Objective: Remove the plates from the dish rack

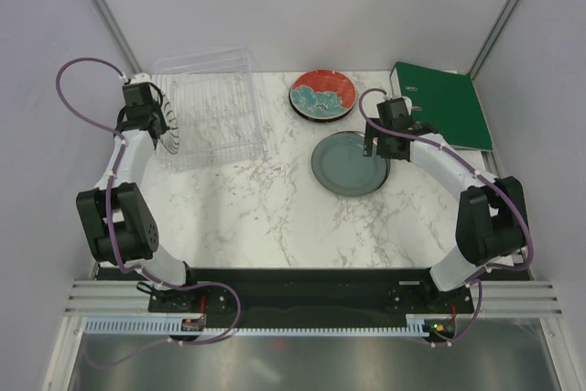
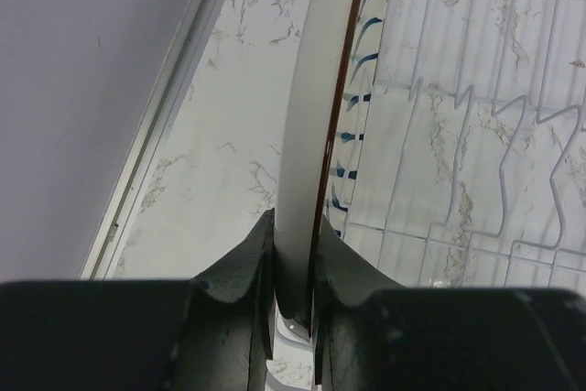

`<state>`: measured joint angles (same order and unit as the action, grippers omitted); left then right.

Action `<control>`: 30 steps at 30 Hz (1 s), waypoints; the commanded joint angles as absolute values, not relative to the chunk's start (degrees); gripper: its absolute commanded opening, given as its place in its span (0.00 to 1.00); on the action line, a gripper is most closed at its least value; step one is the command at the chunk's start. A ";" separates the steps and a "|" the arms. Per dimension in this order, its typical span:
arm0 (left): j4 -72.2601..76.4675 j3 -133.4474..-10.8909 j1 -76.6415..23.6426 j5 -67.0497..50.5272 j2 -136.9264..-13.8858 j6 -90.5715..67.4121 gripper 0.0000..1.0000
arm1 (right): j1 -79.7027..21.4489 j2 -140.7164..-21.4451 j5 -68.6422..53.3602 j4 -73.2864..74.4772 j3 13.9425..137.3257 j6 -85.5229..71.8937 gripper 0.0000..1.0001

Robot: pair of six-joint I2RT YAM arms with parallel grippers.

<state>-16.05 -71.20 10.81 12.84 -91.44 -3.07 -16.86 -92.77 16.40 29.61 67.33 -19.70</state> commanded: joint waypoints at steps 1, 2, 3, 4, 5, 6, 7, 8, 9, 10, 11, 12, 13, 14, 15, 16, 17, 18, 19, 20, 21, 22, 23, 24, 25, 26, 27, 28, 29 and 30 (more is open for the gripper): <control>-7.03 -79.27 10.63 11.60 -84.20 -3.25 0.02 | -16.96 -89.57 16.35 30.15 68.91 -20.13 0.98; -7.03 -79.54 10.63 11.60 -83.59 -3.16 0.02 | -16.88 -89.39 16.09 30.15 68.73 -20.13 0.98; -7.29 -79.89 10.72 11.51 -83.58 -2.82 0.02 | -16.96 -89.30 15.47 30.06 68.73 -20.21 0.98; -7.47 -80.59 10.64 11.25 -83.50 -2.73 0.02 | -16.96 -89.38 14.95 29.97 68.73 -20.21 0.98; -7.56 -80.86 10.63 11.25 -83.50 -2.64 0.02 | -16.88 -89.56 14.59 29.97 68.64 -20.30 0.98; -7.65 -80.95 10.63 10.64 -83.50 -2.29 0.02 | -16.96 -89.91 13.72 29.71 68.56 -20.39 0.98; -7.65 -80.86 10.63 10.63 -83.50 -2.37 0.02 | -16.96 -90.17 13.54 29.62 68.47 -20.30 0.98; -7.65 -80.69 10.63 10.72 -83.50 -2.46 0.02 | -16.88 -90.35 13.36 29.71 68.29 -20.39 0.98; -7.73 -80.42 10.63 10.98 -83.67 -2.46 0.02 | -16.88 -90.61 13.01 29.45 68.20 -20.39 0.98; -7.73 -80.33 10.63 10.90 -83.76 -2.46 0.02 | -16.88 -90.70 12.92 29.36 68.03 -20.48 0.98; -7.73 -80.16 10.55 10.55 -83.93 -2.29 0.02 | -16.96 -90.70 12.92 29.36 67.77 -20.39 0.98; -7.82 -79.81 10.63 10.63 -83.85 -2.37 0.02 | -16.96 -90.79 13.01 29.01 67.50 -20.30 0.98; -7.56 -79.54 10.63 10.63 -83.59 -2.81 0.02 | -16.96 -90.79 13.09 28.92 67.33 -20.30 0.98; -7.30 -79.11 10.63 9.07 -83.15 -3.25 0.02 | -16.96 -90.88 13.01 28.92 67.32 -20.22 0.98; -7.12 -79.36 10.55 7.92 -82.62 -3.69 0.02 | -16.88 -90.97 12.75 28.74 67.24 -20.30 0.98; -7.99 -79.97 10.63 6.95 -82.53 -4.39 0.02 | -16.96 -90.97 12.31 28.39 66.98 -20.22 0.98; -8.96 -80.85 10.63 5.81 -82.53 -5.70 0.02 | -16.96 -90.88 10.74 27.95 66.97 -20.30 0.98; -9.75 -82.60 10.63 3.28 -82.44 -6.41 0.02 | -16.96 -90.53 10.11 27.43 66.89 -20.39 0.98; -10.45 -83.31 10.63 1.95 -81.75 -7.29 0.02 | -16.96 -90.35 8.98 26.99 66.88 -20.48 0.98; -11.76 -83.93 10.63 -1.11 -81.39 -8.77 0.02 | -16.88 -90.09 6.70 26.29 66.97 -20.39 0.98; -12.39 -85.07 10.63 -2.45 -81.04 -9.57 0.02 | -16.88 -89.30 5.81 25.93 67.15 -20.74 0.98; -12.91 -85.43 10.63 -3.50 -80.25 -10.19 0.02 | -16.88 -88.86 5.10 25.67 67.41 -20.83 0.98; -13.88 -86.04 10.63 -4.82 -79.90 -11.50 0.02 | -16.79 -88.42 2.84 24.71 67.59 -20.92 0.98; -14.32 -86.31 10.63 -5.27 -79.72 -11.77 0.02 | -16.79 -87.63 1.77 24.09 67.59 -20.92 0.98; -14.85 -86.48 10.63 -5.80 -79.54 -12.13 0.02 | -16.79 -87.37 1.06 23.73 67.85 -21.27 0.98; -15.90 -87.01 10.55 -6.84 -79.02 -12.56 0.02 | -16.87 -87.10 0.18 23.21 68.03 -21.44 0.98; -16.17 -87.01 10.55 -7.29 -78.67 -13.00 0.02 | -16.87 -86.84 -3.22 22.86 68.20 -21.36 0.98; -16.26 -86.92 10.55 -8.08 -78.31 -13.44 0.02 | -16.79 -86.75 -4.82 22.42 68.55 -21.53 0.98; -16.43 -86.75 10.63 -11.39 -77.70 -14.58 0.02 | -16.79 -86.66 -6.14 21.28 68.64 -21.97 0.98; -16.87 -86.66 10.63 -13.43 -77.35 -15.37 0.02 | -16.87 -86.31 -9.72 20.23 68.64 -22.58 0.98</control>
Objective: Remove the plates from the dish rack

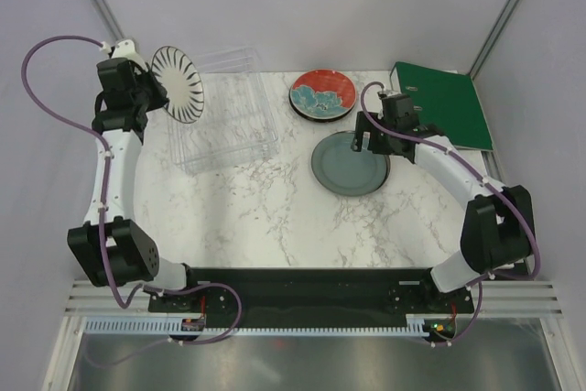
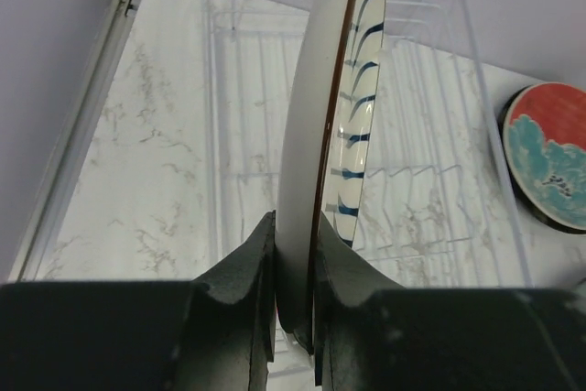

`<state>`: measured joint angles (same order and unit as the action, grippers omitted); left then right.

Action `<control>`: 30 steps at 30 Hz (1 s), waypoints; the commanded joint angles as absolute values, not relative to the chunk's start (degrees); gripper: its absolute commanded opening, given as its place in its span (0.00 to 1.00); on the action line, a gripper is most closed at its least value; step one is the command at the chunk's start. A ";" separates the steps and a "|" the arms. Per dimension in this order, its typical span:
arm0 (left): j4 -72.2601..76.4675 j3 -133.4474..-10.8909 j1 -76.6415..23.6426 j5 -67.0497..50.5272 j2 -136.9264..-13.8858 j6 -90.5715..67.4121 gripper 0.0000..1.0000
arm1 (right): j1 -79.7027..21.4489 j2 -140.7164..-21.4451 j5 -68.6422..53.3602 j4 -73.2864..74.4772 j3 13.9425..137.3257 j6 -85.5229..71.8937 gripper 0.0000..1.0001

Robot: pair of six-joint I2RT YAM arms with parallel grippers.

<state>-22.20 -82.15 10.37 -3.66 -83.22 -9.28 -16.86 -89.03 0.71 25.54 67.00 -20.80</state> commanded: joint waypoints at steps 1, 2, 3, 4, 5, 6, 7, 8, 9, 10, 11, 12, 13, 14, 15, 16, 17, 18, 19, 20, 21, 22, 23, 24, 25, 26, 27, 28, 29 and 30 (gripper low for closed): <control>-17.22 -86.40 10.63 -15.62 -77.17 -16.34 0.02 | -16.79 -86.13 -11.67 18.56 68.38 -23.28 0.98; -17.23 -85.00 10.63 -19.73 -76.38 -19.22 0.02 | -16.79 -86.13 -13.17 16.02 68.38 -23.99 0.98; -16.18 -83.95 10.63 -22.21 -75.85 -20.55 0.02 | -16.79 -86.22 -14.92 14.52 68.47 -24.86 0.98; -15.74 -82.80 10.46 -24.15 -75.33 -23.26 0.02 | -16.79 -86.31 -18.42 12.85 68.55 -27.14 0.98; -14.78 -79.92 10.37 -28.00 -74.54 -24.86 0.02 | -16.70 -86.57 -20.28 9.87 68.73 -28.12 0.98; -13.03 -78.41 10.20 -29.60 -73.05 -26.18 0.02 | -16.79 -87.44 -22.13 8.36 68.90 -29.43 0.98; -11.44 -77.27 9.76 -30.84 -72.25 -27.32 0.02 | -16.79 -87.97 -25.80 6.70 69.25 -31.62 0.98; -10.03 -75.08 9.58 -33.72 -71.64 -29.86 0.02 | -16.79 -88.94 -27.41 3.20 69.17 -33.21 0.98; -9.24 -74.19 9.15 -35.40 -70.67 -30.84 0.02 | -16.79 -89.29 -28.90 1.16 69.08 -34.61 0.98; -7.75 -73.40 8.71 -36.64 -70.32 -32.50 0.02 | -16.70 -89.73 -31.87 -1.55 68.39 -35.93 0.98; -7.13 -71.56 8.35 -38.65 -69.96 -32.87 0.02 | -16.70 -90.35 -32.95 -6.19 67.94 -39.17 0.98; -6.95 -70.85 7.48 -38.85 -69.53 -33.13 0.02 | -16.70 -90.79 -34.61 -8.42 67.07 -40.59 0.98; -5.12 -69.88 6.95 -39.02 -69.35 -34.61 0.02 | -16.87 -91.31 -36.11 -10.79 66.71 -42.35 0.98; -3.44 -67.44 6.51 -40.76 -69.17 -36.02 0.02 | -16.96 -92.36 -38.73 -14.99 66.45 -45.32 0.98; -1.69 -66.28 4.94 -41.30 -69.00 -37.17 0.02 | -17.14 -92.90 -39.46 -16.51 66.01 -46.74 0.98; -0.63 -65.31 3.79 -41.40 -68.82 -38.57 0.02 | -17.49 -93.34 -39.98 -18.00 65.74 -47.45 0.98; 0.17 -64.26 2.39 -40.61 -68.82 -38.84 0.02 | -18.01 -93.86 -40.51 -19.67 65.57 -48.07 0.98; 1.48 -63.90 -1.28 -40.17 -68.82 -38.93 0.02 | -18.10 -94.22 -40.34 -19.77 65.57 -47.99 0.98; 1.76 -63.81 -2.88 -39.64 -69.34 -39.02 0.02 | -18.37 -94.31 -40.17 -19.69 65.57 -47.81 0.98; 2.54 -63.63 -4.47 -38.51 -69.61 -39.20 0.02 | -18.80 -94.83 -40.34 -20.04 65.57 -47.55 0.98; 3.16 -63.55 -7.35 -38.41 -69.96 -39.55 0.02 | -18.98 -95.09 -40.43 -20.04 65.57 -47.46 0.98; 4.21 -63.02 -8.69 -38.23 -70.66 -40.77 0.02 | -19.07 -95.45 -40.60 -20.56 65.65 -47.46 0.98; 5.96 -62.76 -10.09 -37.71 -70.93 -41.30 0.02 | -19.42 -96.06 -40.78 -20.91 65.48 -47.63 0.98; 6.59 -62.58 -12.63 -37.36 -71.28 -41.66 0.02 | -19.60 -96.41 -41.39 -21.09 65.48 -47.90 0.98; 6.85 -62.32 -13.70 -36.05 -71.54 -41.83 0.02 | -19.77 -96.68 -41.66 -21.18 65.48 -48.07 0.98; 7.20 -62.14 -14.67 -35.69 -72.07 -41.92 0.02 | -19.95 -97.38 -41.83 -21.44 65.39 -48.34 0.98; 8.25 -61.96 -15.98 -35.60 -72.42 -42.27 0.02 | -20.04 -97.64 -42.79 -22.49 64.52 -49.82 0.93; 8.96 -61.70 -16.43 -35.86 -72.77 -42.97 0.02 | -19.95 -97.82 -43.41 -25.63 63.82 -50.79 0.84; 9.14 -61.61 -16.78 -35.69 -73.03 -42.98 0.02 | -20.04 -98.08 -43.68 -26.53 63.29 -51.58 0.71; 9.14 -61.52 -17.14 -35.34 -73.04 -42.89 0.02 | -19.95 -98.09 -43.68 -27.24 62.41 -52.03 0.40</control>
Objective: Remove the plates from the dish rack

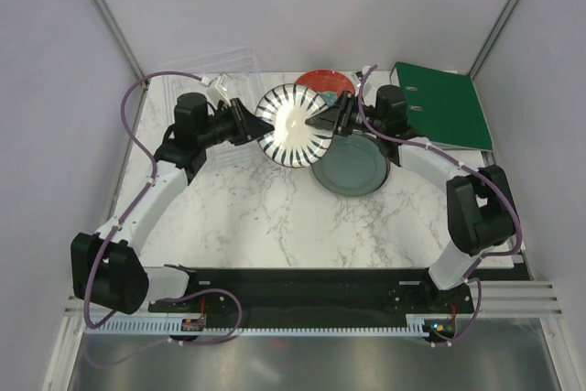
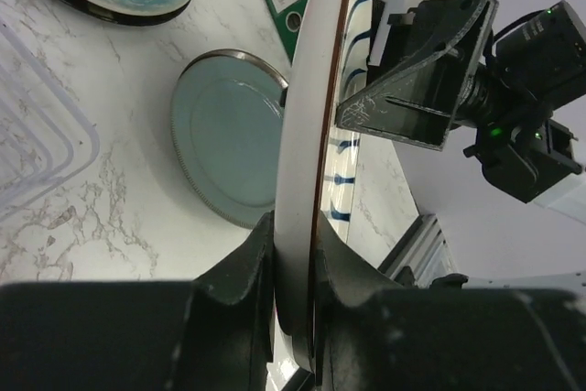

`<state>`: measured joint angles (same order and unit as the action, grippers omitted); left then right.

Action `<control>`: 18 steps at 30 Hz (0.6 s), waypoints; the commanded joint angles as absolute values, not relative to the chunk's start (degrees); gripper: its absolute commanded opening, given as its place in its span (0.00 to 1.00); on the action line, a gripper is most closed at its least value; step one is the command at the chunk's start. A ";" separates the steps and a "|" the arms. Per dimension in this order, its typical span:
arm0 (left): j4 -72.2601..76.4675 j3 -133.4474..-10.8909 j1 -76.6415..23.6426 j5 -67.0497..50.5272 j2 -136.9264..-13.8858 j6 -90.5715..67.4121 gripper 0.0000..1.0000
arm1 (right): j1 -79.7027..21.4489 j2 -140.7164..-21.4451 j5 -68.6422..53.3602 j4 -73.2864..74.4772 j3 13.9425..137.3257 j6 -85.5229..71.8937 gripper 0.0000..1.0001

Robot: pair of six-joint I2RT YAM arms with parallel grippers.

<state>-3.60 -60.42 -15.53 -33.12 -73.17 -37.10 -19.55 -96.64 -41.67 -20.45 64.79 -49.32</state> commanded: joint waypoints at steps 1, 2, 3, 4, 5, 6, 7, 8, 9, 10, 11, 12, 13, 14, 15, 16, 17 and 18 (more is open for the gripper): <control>9.14 -61.18 -17.05 -34.72 -72.95 -42.63 0.02 | -20.04 -98.00 -43.59 -27.68 62.14 -52.12 0.18; 8.79 -61.26 -17.14 -34.37 -72.78 -42.10 0.02 | -19.95 -97.48 -43.42 -27.60 61.88 -52.21 0.00; 8.18 -61.43 -17.14 -33.84 -72.77 -41.49 0.02 | -19.95 -97.21 -43.16 -28.03 61.35 -52.21 0.00; 7.13 -61.70 -17.14 -33.05 -72.69 -40.53 0.02 | -19.86 -96.77 -43.68 -28.65 61.35 -52.12 0.00; 6.86 -61.96 -17.05 -32.79 -72.95 -40.34 0.03 | -19.78 -96.59 -43.68 -28.74 61.52 -52.29 0.00; 6.42 -62.14 -16.96 -32.52 -73.56 -39.91 0.18 | -19.69 -96.07 -42.90 -28.57 61.35 -52.12 0.00; 3.89 -63.36 -16.96 -31.21 -74.26 -37.81 0.24 | -19.60 -94.93 -40.89 -27.35 61.35 -51.16 0.00; 2.39 -63.89 -16.96 -30.24 -74.79 -36.58 0.24 | -19.16 -94.49 -40.09 -26.12 61.78 -50.37 0.00; 1.33 -64.33 -16.96 -29.19 -75.14 -34.56 0.27 | -18.90 -94.05 -39.30 -24.62 62.66 -49.67 0.00; -1.38 -65.03 -16.96 -26.40 -75.76 -33.58 0.30 | -18.46 -93.52 -38.59 -23.04 63.10 -49.31 0.00; -2.45 -65.30 -16.96 -24.54 -75.94 -32.53 0.36 | -17.33 -93.25 -37.45 -22.33 63.98 -48.87 0.00; -3.24 -65.39 -16.96 -22.43 -75.94 -30.78 0.46 | -16.71 -93.25 -36.75 -21.54 64.51 -48.78 0.00; -5.17 -65.74 -16.96 -17.71 -75.94 -29.80 0.48 | -16.00 -93.51 -36.39 -20.14 65.21 -48.61 0.00; -5.71 -65.83 -16.88 -15.75 -75.68 -28.75 0.51 | -14.34 -93.86 -35.95 -19.17 66.96 -47.99 0.00; -6.15 -65.92 -16.88 -13.73 -75.59 -26.65 0.55 | -13.54 -94.22 -35.95 -18.29 67.84 -47.90 0.00; -6.67 -65.92 -16.87 -9.27 -75.50 -25.67 0.58 | -12.93 -95.18 -36.03 -17.67 68.63 -47.81 0.00; -7.20 -65.92 -16.79 -7.14 -75.50 -24.53 0.60 | -11.61 -95.88 -36.12 -17.14 70.73 -47.64 0.00; -7.73 -66.18 -16.70 -5.29 -75.59 -22.69 0.62 | -10.99 -96.50 -36.04 -16.53 72.06 -47.46 0.00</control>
<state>-7.46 -62.52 -17.02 -18.22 -77.03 -32.34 -15.86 -95.39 -41.91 -18.24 64.66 -49.74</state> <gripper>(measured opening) 0.588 0.183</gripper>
